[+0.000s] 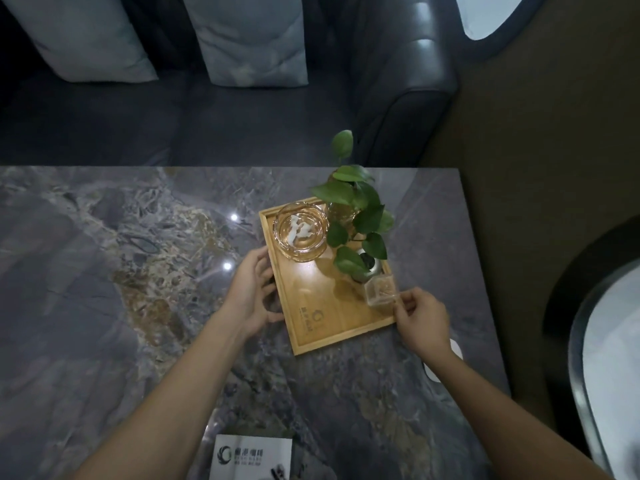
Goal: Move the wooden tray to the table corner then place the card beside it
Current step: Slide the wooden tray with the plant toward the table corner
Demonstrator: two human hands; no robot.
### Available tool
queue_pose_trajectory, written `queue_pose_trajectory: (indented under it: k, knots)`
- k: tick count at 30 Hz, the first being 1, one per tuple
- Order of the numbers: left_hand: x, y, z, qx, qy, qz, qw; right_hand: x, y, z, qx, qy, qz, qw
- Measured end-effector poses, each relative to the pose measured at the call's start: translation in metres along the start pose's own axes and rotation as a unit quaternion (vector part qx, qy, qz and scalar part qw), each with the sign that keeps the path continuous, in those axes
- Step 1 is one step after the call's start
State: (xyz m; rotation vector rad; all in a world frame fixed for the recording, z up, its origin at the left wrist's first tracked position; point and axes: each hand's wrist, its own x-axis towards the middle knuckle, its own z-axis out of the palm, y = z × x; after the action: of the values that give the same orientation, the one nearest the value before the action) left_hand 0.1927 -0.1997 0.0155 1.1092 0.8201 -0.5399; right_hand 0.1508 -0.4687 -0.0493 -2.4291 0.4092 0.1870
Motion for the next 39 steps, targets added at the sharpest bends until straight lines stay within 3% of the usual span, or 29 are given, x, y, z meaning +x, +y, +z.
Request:
queue_pose_trajectory:
  k: [11,22,28,32,34,36,39]
  knots:
    - [0.012,0.023,0.024,0.075,-0.022,0.013,0.997,-0.005,0.000,0.008,-0.017,0.042,0.022,0.999]
    - [0.033,0.021,0.019,0.049,-0.034,0.007,0.998,-0.007,-0.002,0.007,-0.003,0.048,0.036,0.998]
    - [0.028,0.011,0.018,0.047,-0.036,0.043,0.997,-0.008,0.002,0.005,0.053,0.045,0.047,0.996]
    - [0.017,-0.010,0.014,0.082,-0.026,0.113,0.990,-0.016,0.004,0.000,0.088,0.033,0.032,0.995]
    - [0.012,-0.027,0.010,0.162,-0.001,0.164,0.973,-0.025,0.005,-0.004,0.091,0.043,0.013,0.995]
    - [0.009,-0.047,0.005,0.296,0.021,0.231,0.926,-0.038,0.006,-0.007,0.074,0.061,-0.011,0.995]
    - [0.008,-0.071,-0.001,0.515,0.019,0.337,0.788,-0.056,0.005,-0.003,-0.007,0.032,-0.142,0.989]
